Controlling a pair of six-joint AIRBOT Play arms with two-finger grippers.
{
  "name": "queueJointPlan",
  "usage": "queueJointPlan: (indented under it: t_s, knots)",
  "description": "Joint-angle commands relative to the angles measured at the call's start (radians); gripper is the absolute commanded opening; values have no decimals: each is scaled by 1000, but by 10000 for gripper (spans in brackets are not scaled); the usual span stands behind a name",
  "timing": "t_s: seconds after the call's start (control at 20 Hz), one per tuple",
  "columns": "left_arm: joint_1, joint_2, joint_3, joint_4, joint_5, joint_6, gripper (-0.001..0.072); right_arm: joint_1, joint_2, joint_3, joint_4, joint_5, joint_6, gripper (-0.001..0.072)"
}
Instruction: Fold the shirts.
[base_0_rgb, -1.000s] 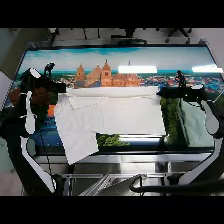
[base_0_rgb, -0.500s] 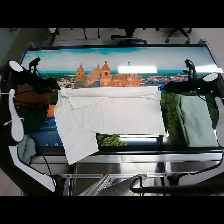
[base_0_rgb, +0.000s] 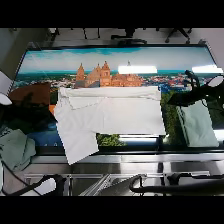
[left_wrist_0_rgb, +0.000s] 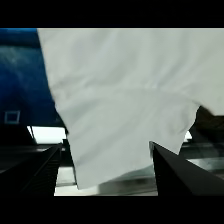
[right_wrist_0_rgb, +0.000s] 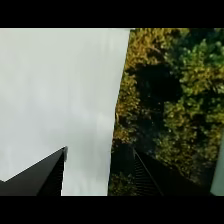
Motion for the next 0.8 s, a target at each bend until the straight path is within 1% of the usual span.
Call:
queueJointPlan:
  t_s: [0.0,0.15,0.25,0.3,0.4,0.45,0.55,0.65,0.75]
  knots:
    - [11,186,-355,-11,89,-5,610,-27,13,-78,-11,5,14,479]
    - [11,256,-500,-23,217,-3,610,-69,1,-85,16,-5,14,479]
    - [10,275,-550,-77,323,2,610,-87,-4,-85,27,-10,14,479]
    - [10,271,-567,-128,369,22,610,-89,-9,-85,30,-10,14,479]
    - [10,232,-588,-253,426,104,607,-90,-22,-85,29,-9,14,479]
    - [10,199,-585,-288,436,137,592,-90,-28,-85,29,-4,14,479]
    - [9,121,-552,-295,424,171,592,-96,-36,-85,30,10,15,479]
    - [9,60,-509,-294,382,196,591,-114,-36,-85,30,17,18,479]
    - [10,31,-456,-287,322,203,592,-144,-36,-85,31,21,27,479]
